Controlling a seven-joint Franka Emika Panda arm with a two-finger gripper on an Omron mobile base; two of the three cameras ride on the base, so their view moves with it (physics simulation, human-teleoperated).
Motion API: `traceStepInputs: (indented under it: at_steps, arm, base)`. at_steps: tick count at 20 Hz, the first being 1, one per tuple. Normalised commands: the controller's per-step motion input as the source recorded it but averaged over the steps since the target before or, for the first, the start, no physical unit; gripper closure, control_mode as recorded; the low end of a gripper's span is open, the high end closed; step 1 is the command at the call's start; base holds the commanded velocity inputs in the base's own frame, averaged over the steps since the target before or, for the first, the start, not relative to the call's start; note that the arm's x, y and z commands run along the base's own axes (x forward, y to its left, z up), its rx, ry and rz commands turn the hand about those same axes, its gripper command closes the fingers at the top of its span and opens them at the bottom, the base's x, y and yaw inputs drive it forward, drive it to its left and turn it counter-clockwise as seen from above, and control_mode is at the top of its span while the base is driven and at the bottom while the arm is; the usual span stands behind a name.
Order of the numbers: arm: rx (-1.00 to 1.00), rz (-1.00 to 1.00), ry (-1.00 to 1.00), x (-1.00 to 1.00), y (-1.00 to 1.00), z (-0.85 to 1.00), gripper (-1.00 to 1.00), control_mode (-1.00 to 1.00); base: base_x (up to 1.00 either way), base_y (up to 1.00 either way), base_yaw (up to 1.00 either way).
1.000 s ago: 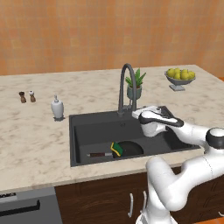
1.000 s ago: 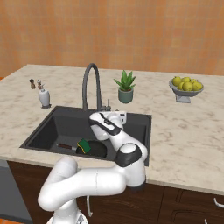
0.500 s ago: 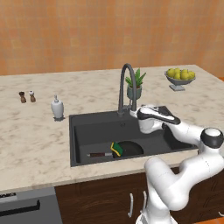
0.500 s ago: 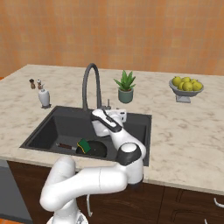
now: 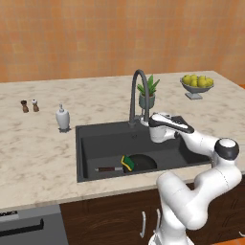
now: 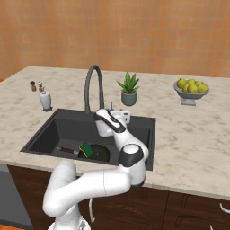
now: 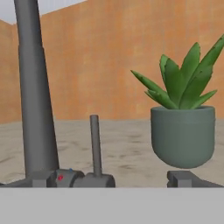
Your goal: Pick the pan and sponge and place them into the sink. Then turn on the water.
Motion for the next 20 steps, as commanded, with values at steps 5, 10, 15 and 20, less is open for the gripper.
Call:
traceStepInputs:
  at_steps: [5, 10, 15, 20]
  arm:
    - [0.0, 0.0, 0.0, 0.24, 0.01, 0.0, -1.0, -1.0]
    - [0.0, 0.0, 0.0, 0.25, 0.0, 0.0, -1.0, -1.0]
    - [0.0, 0.0, 0.0, 0.17, 0.0, 0.0, -1.0, -1.0]
    - [0.0, 0.0, 0.0, 0.15, 0.0, 0.0, -1.0, -1.0]
  base:
    - [0.0, 0.0, 0.0]
    - [0.0, 0.0, 0.0]
    - [0.0, 0.0, 0.0]
    - [0.0, 0.0, 0.0]
